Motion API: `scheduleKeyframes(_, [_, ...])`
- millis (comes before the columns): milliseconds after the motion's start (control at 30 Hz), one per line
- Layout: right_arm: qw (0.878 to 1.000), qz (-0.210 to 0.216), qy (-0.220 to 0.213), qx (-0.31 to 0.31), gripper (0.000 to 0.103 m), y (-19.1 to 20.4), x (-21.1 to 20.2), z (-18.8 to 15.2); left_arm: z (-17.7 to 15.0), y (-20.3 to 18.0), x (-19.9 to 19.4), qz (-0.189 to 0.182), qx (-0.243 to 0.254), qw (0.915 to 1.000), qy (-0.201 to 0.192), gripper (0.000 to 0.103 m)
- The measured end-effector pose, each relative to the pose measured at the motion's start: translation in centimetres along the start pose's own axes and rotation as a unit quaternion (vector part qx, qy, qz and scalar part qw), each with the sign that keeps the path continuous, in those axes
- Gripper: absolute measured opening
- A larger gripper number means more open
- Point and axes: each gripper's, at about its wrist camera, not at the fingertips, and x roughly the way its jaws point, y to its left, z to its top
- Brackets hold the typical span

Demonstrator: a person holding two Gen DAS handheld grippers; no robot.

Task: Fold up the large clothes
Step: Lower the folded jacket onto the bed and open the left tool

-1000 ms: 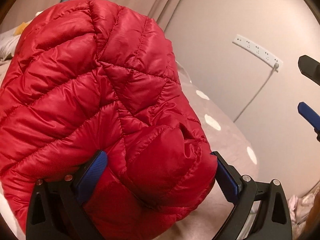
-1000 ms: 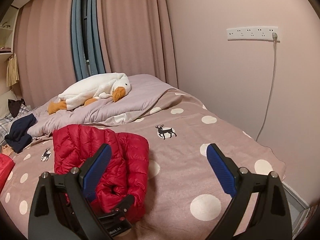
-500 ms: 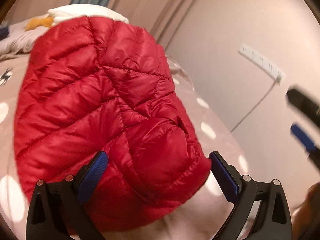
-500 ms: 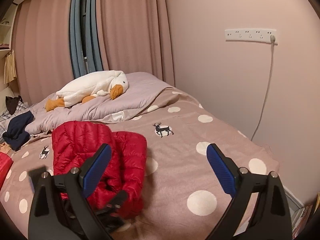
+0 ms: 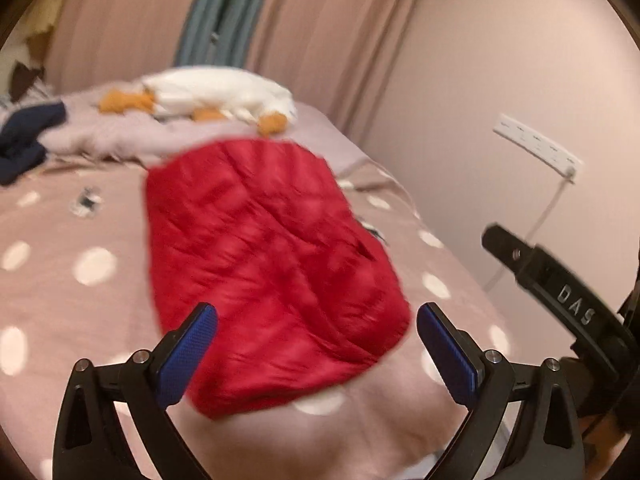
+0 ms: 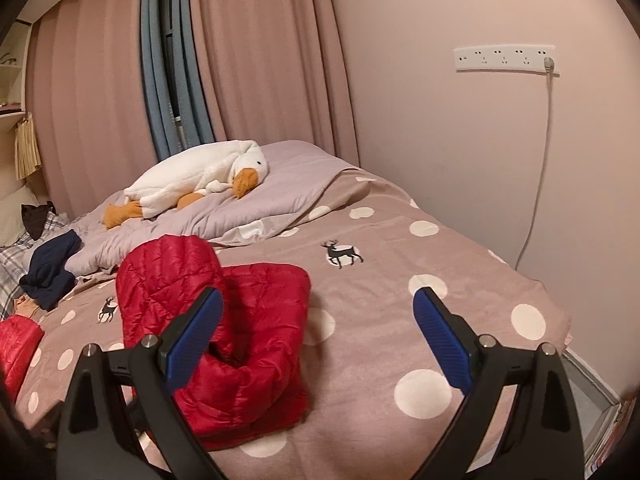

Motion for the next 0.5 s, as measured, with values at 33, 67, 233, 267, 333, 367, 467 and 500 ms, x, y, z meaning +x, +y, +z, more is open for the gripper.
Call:
scheduleKeyframes(33, [1.000,0.001,0.001,-0.002,0.096,0.3,0.1,0.0,0.3,0.3,0.0,0.015,-0.003,0.9999,-0.008,0.099])
scheduleKeyframes(67, [1.000,0.003,0.004,-0.005,0.096,0.6,0.2,-0.1,0.4,0.9,-0.3,0.033,-0.010,0.9992,-0.018,0.099])
scheduleKeyframes(233, [1.000,0.014,0.009,-0.021,0.096,2.4,0.5,-0.5,0.7,4.1,-0.9,0.044,-0.052,0.9973,-0.026,0.099])
scheduleKeyframes(267, [1.000,0.016,0.010,-0.023,0.096,2.7,0.6,-0.5,0.8,4.3,-0.8,0.048,-0.054,0.9969,-0.029,0.099])
scheduleKeyframes(333, [0.999,0.021,0.013,-0.026,0.096,3.4,0.8,-0.6,0.7,4.9,-1.2,0.059,-0.059,0.9960,-0.032,0.099])
scheduleKeyframes(367, [0.999,0.025,0.016,-0.027,0.096,3.7,0.9,-0.7,0.9,5.2,-1.3,0.063,-0.061,0.9956,-0.034,0.099])
scheduleKeyframes(467, [0.999,0.035,0.022,-0.030,0.096,4.6,1.3,-0.8,1.4,6.2,-1.4,0.073,-0.071,0.9941,-0.037,0.099])
scheduleKeyframes(500, [0.999,0.038,0.024,-0.031,0.096,4.8,1.4,-0.9,1.5,6.5,-1.6,0.077,-0.075,0.9934,-0.040,0.099])
